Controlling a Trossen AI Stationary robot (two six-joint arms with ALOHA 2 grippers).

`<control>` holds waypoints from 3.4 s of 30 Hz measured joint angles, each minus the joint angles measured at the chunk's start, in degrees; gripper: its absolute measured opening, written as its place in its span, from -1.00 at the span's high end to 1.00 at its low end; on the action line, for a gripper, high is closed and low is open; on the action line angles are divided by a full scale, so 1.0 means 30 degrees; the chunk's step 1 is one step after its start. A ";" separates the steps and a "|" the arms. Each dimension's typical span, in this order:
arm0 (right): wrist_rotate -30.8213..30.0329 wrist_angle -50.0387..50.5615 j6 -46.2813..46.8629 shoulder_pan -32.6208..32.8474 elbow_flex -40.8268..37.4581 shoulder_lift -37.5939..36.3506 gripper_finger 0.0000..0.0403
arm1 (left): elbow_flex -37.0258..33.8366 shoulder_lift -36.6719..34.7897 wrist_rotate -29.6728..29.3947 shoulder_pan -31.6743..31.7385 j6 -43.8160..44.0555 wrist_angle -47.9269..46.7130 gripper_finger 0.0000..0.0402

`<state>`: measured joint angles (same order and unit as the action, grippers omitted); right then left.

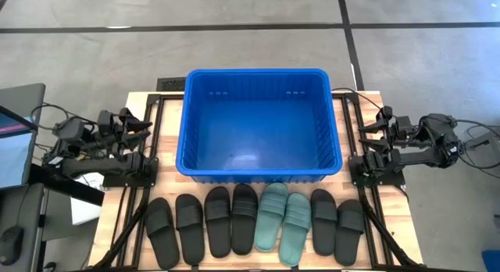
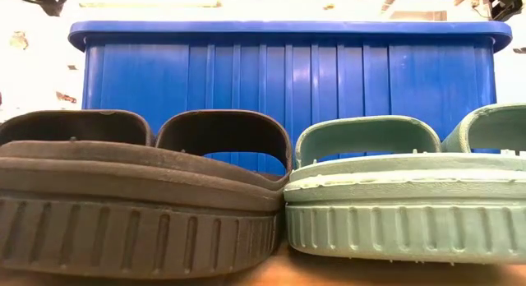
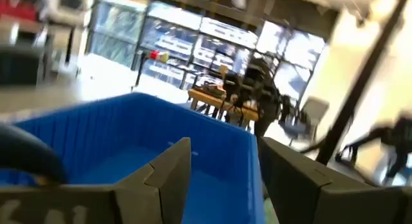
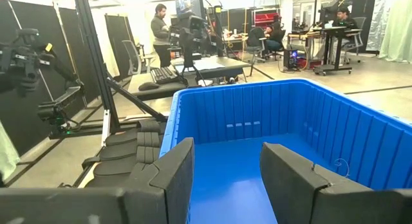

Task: Pick and place slides into bin
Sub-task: Put the black slide into the blue bin

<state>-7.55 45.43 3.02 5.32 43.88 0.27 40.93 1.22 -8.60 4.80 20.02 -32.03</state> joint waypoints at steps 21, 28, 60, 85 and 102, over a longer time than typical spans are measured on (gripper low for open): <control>-0.0023 -0.3658 0.4011 -0.0029 -0.0023 0.0007 0.19 | -0.0627 0.0108 -0.2784 0.0000 0.9121 -0.1349 0.15; 0.0021 -0.8608 0.6795 -0.0029 -0.0030 0.0007 0.19 | -0.0627 0.0108 -0.1478 0.0000 1.0392 -0.1498 0.15; 0.4604 -1.4844 0.6937 0.1279 0.2075 1.1156 0.19 | -0.0612 0.0095 0.1791 0.0007 0.9132 -0.2559 0.18; -0.4575 -0.5477 0.3204 0.5016 0.6585 1.1529 0.19 | -0.0554 0.2434 0.5267 0.0007 0.5927 0.2424 0.18; -0.6660 -0.5148 0.3661 0.6728 0.6585 1.1533 0.19 | 0.2376 0.4973 0.5969 0.0000 0.2659 0.2316 0.18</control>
<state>-27.53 29.99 14.00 25.51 63.64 34.87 48.05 16.14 9.31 4.80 27.99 -25.08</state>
